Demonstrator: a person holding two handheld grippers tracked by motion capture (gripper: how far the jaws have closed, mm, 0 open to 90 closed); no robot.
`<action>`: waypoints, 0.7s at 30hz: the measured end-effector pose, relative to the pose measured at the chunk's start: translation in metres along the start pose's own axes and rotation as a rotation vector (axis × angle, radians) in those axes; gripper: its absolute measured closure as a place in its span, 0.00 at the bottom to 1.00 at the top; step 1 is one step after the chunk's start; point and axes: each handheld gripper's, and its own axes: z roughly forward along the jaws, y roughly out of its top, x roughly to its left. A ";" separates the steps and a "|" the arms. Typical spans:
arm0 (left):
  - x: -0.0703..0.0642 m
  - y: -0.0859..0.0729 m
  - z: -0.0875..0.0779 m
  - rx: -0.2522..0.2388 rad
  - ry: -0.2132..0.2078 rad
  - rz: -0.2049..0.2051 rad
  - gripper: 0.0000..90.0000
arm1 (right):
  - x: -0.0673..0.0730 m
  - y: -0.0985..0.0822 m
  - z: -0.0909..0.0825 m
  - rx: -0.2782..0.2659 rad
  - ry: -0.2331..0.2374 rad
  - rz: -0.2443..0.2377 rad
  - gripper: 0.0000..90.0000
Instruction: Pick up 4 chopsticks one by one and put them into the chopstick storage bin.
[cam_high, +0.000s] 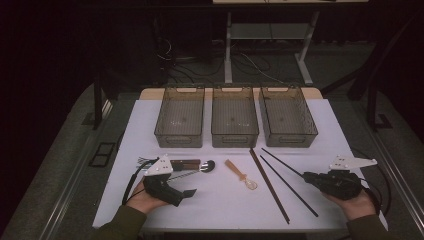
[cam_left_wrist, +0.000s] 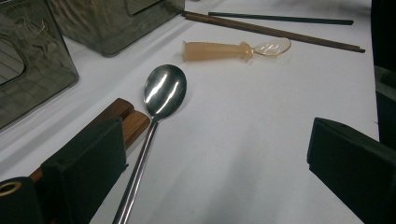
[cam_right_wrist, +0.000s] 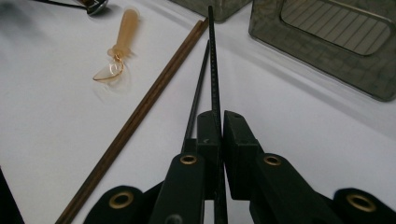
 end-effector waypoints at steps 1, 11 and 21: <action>0.000 0.000 0.000 -0.001 0.002 -0.001 0.04 | 0.000 0.001 0.000 0.000 0.005 -0.002 0.95; 0.000 -0.001 -0.001 -0.006 0.000 -0.003 0.03 | 0.004 0.014 0.007 -0.017 0.061 -0.024 0.95; -0.001 -0.003 0.001 -0.014 -0.008 -0.010 0.03 | 0.008 0.031 0.019 -0.033 0.096 -0.042 0.95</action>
